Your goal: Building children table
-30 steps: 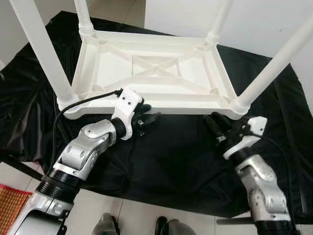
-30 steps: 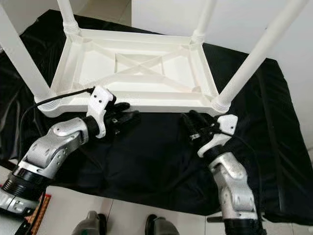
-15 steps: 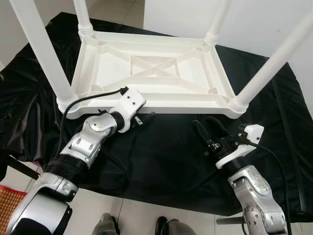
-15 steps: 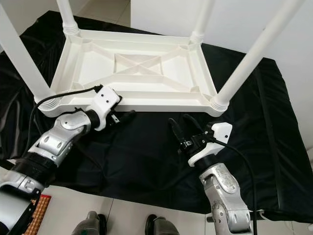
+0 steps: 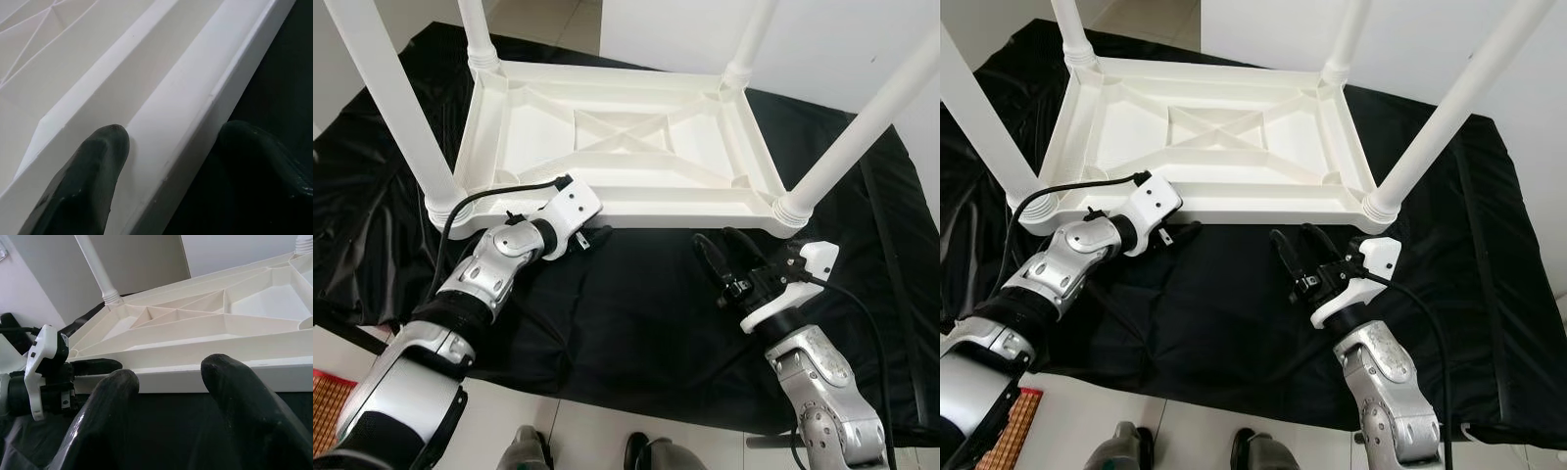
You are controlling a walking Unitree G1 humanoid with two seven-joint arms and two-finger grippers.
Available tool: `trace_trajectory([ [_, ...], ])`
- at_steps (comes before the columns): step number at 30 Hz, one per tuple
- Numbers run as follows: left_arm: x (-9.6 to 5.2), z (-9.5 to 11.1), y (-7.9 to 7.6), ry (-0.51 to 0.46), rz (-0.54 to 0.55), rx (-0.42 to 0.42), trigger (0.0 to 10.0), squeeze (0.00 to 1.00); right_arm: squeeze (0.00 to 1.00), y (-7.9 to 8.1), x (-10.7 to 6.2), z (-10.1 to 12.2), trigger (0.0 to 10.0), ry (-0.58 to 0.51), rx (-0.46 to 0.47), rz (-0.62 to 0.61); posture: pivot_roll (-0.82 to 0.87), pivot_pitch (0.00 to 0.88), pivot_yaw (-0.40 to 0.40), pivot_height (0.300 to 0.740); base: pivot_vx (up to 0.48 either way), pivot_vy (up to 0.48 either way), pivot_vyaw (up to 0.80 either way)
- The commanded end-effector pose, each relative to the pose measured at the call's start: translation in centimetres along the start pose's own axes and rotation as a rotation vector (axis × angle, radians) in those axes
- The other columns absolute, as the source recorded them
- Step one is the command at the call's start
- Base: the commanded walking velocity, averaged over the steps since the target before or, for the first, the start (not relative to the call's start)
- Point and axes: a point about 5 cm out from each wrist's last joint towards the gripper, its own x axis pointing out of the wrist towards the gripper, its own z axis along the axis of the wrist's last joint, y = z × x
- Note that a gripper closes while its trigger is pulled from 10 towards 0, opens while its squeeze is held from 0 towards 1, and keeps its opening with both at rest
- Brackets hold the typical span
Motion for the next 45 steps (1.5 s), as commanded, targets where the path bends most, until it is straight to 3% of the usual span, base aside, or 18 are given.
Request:
trace_trajectory([
  [1, 0.3, -0.5, -0.8, 0.024, -0.065, 0.008, 10.0, 0.00, 0.00, 0.0, -0.2, 0.1, 10.0, 0.005, 0.003, -0.004, 0.06, 0.182, -0.043, 0.740, 0.000, 0.000, 0.00],
  [5, 0.4, -0.2, -1.2, 0.004, -0.127, -0.006, 10.0, 0.00, 0.00, -0.1, -0.2, 0.2, 10.0, 0.007, -0.001, -0.010, 0.06, 0.182, -0.043, 0.740, 0.000, 0.000, 0.00],
  [7, 0.5, 0.3, -1.4, -0.032, -0.150, -0.034, 7.4, 0.00, 0.00, 0.0, -0.2, 0.3, 10.0, 0.007, -0.002, -0.014, 0.06, 0.189, -0.029, 0.740, 0.000, 0.000, 0.00],
  [8, 0.5, 0.3, -1.4, -0.032, -0.150, -0.034, 7.4, 0.00, 0.00, 0.0, -0.2, 0.3, 10.0, 0.007, -0.002, -0.014, 0.06, 0.189, -0.029, 0.740, 0.000, 0.000, 0.00],
  [9, 0.6, 0.4, -1.4, -0.040, -0.150, -0.045, 4.5, 0.00, 0.00, 0.0, -0.2, 0.3, 10.0, 0.008, -0.003, -0.016, 0.06, 0.189, -0.029, 0.740, 0.000, 0.000, 0.00],
  [12, 0.7, 0.6, -1.4, -0.053, -0.148, -0.059, 4.2, 0.00, 0.00, 0.0, -0.2, 0.3, 10.0, 0.009, -0.003, -0.018, 0.06, 0.189, -0.029, 0.740, 0.000, 0.000, 0.00],
  [15, 1.0, 1.0, -1.7, -0.082, -0.139, -0.073, 2.8, 0.00, 0.00, 0.0, -0.2, 0.3, 10.0, 0.009, -0.004, -0.021, 0.06, 0.189, -0.029, 0.740, 0.000, 0.000, 0.00],
  [16, 1.1, 1.4, -1.8, -0.099, -0.133, -0.086, 1.5, 0.00, 0.00, 0.0, -0.2, 0.3, 10.0, 0.009, -0.005, -0.022, 0.06, 0.189, -0.029, 0.740, 0.000, 0.000, 0.00],
  [19, 1.2, 1.8, -2.1, -0.122, -0.135, -0.103, 1.6, 0.00, 0.00, 0.0, -0.1, 0.3, 10.0, 0.008, -0.006, -0.023, 0.06, 0.194, -0.027, 0.740, 0.000, 0.000, 0.00],
  [21, 1.6, 2.6, -3.1, -0.164, -0.143, -0.130, 0.0, 0.00, 0.00, 0.0, 0.0, 0.4, 10.0, 0.008, -0.009, -0.023, 0.06, 0.195, -0.029, 0.740, 0.000, 0.000, 0.00],
  [24, 1.7, 2.9, -3.6, -0.179, -0.149, -0.136, 0.0, 0.00, 0.00, 0.0, 0.0, 0.4, 10.0, 0.009, -0.010, -0.023, 0.06, 0.195, -0.029, 0.740, 0.000, 0.000, 0.00],
  [25, 1.9, 3.1, -4.1, -0.187, -0.152, -0.137, 0.9, 0.00, 0.00, 0.0, 0.0, 0.4, 10.0, 0.010, -0.012, -0.022, 0.06, 0.195, -0.029, 0.740, 0.000, 0.000, 0.00],
  [26, 2.1, 3.4, -4.7, -0.197, -0.155, -0.145, 0.0, 0.00, 0.00, 0.0, 0.1, 0.5, 10.0, 0.010, -0.013, -0.021, 0.06, 0.198, -0.031, 0.740, 0.000, 0.000, 0.00],
  [27, 2.2, 3.7, -5.1, -0.203, -0.156, -0.151, 0.9, 0.00, 0.00, 0.0, 0.1, 0.5, 10.0, 0.010, -0.013, -0.020, 0.06, 0.198, -0.031, 0.740, 0.000, 0.000, 0.00],
  [29, 2.4, 4.1, -5.7, -0.219, -0.165, -0.158, 0.0, 0.00, 0.00, 0.0, 0.2, 0.5, 10.0, 0.009, -0.015, -0.018, 0.06, 0.198, -0.031, 0.740, 0.000, 0.000, 0.00],
  [35, 2.9, 5.1, -6.9, -0.249, -0.168, -0.174, 0.9, 0.00, 0.00, 0.0, 0.4, 0.6, 10.0, 0.004, -0.015, -0.016, 0.07, 0.202, -0.032, 0.740, 0.000, 0.000, 0.00],
  [36, 3.2, 5.6, -7.5, -0.250, -0.163, -0.186, 10.0, 0.00, 0.00, 0.2, 0.6, 0.6, 10.0, 0.001, -0.010, -0.015, 0.08, 0.205, -0.040, 0.740, 0.000, 0.000, 0.00],
  [45, 2.5, 7.1, -7.6, -0.306, -0.159, -0.198, 10.0, 0.00, 0.00, 0.3, 1.2, 0.6, 10.0, -0.010, -0.004, -0.012, 0.08, 0.207, -0.042, 0.740, 0.000, 0.000, 0.00],
])
